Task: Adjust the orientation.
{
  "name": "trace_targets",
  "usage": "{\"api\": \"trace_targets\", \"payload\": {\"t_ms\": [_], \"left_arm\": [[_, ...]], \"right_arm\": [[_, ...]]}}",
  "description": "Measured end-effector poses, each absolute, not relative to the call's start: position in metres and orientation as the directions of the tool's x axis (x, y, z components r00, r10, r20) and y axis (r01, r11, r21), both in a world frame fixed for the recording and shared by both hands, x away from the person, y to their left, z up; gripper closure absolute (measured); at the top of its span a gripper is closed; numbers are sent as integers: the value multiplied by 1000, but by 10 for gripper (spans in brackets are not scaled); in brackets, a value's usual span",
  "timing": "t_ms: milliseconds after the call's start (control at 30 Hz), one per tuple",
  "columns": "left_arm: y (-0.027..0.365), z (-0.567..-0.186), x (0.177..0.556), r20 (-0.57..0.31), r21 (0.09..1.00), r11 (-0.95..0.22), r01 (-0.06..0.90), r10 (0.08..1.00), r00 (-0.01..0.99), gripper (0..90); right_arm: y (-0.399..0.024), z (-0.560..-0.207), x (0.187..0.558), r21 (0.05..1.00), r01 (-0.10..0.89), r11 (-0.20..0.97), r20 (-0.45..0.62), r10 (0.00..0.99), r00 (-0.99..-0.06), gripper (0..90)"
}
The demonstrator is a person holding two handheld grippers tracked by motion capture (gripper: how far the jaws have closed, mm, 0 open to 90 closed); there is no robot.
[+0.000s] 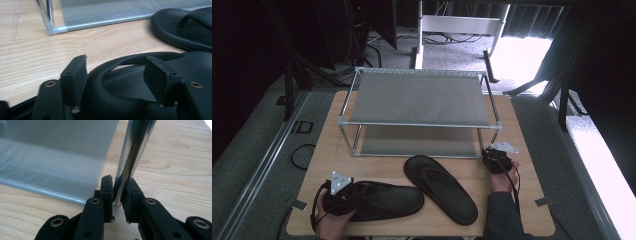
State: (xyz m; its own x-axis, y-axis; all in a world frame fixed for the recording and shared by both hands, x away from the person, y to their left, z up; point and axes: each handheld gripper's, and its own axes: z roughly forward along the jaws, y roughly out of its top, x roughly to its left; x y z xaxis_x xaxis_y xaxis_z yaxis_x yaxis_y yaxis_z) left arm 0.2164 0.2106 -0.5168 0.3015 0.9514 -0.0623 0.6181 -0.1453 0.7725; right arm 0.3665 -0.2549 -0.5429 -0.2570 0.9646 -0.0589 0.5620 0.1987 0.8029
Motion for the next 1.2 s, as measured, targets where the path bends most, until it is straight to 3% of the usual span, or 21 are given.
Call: {"api": "trace_targets", "payload": {"t_ms": [100, 367, 567, 1200], "left_arm": [[211, -519, 222, -38, 762, -165, 627, 954, 298, 491], [213, -518, 234, -42, 761, -190, 620, 940, 340, 552], [208, -513, 246, -47, 773, -202, 601, 927, 371, 682], [216, -513, 231, -113, 764, -160, 625, 920, 375, 469]], "right_arm": [[-255, -543, 366, 804, 561, 198, -60, 965, -255, 795], [-255, -543, 365, 805, 559, 197, -59, 965, -255, 794], [-254, -543, 365, 806, 559, 196, -60, 966, -252, 794], [-255, -544, 364, 806, 558, 198, -60, 965, -256, 788]]}}
